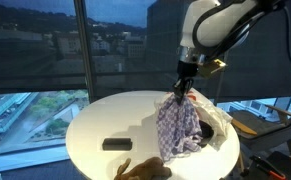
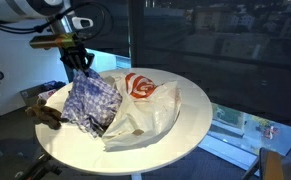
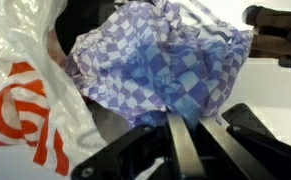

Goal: Take all the objects out of the carrier bag

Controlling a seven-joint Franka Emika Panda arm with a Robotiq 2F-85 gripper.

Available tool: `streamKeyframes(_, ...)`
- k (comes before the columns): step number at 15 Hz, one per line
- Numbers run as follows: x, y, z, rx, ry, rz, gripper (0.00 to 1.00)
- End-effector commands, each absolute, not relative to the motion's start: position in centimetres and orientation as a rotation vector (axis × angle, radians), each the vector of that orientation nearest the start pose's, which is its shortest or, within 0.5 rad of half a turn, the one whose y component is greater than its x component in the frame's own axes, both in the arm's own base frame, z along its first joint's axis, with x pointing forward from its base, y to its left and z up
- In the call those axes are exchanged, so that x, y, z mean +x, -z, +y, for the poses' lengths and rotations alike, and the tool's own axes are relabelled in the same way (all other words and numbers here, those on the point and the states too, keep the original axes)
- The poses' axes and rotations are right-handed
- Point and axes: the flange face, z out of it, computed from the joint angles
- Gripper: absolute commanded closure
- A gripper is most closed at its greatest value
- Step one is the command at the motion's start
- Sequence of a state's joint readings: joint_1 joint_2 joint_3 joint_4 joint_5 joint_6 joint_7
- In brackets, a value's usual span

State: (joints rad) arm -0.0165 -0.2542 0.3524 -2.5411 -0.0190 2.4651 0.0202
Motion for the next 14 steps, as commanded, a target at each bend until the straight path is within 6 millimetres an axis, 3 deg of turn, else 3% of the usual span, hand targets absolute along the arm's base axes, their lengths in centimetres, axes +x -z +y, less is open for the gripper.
streamKeyframes(1,41.7,-43.4,17.0,-3.155,0.479,-0.641,0.92)
streamKeyframes(4,41.6,-45.3,20.2,-3.090,0.614,-0.752,0.92)
streamKeyframes(7,41.2,-44.9,24.3,-2.991,0.708,-0.863,0.92)
streamKeyframes(11,40.4,-41.7,29.9,-2.888,0.809,-1.011,0.92)
streamKeyframes(14,40.4,-39.2,32.7,-2.851,0.885,-1.062,0.93)
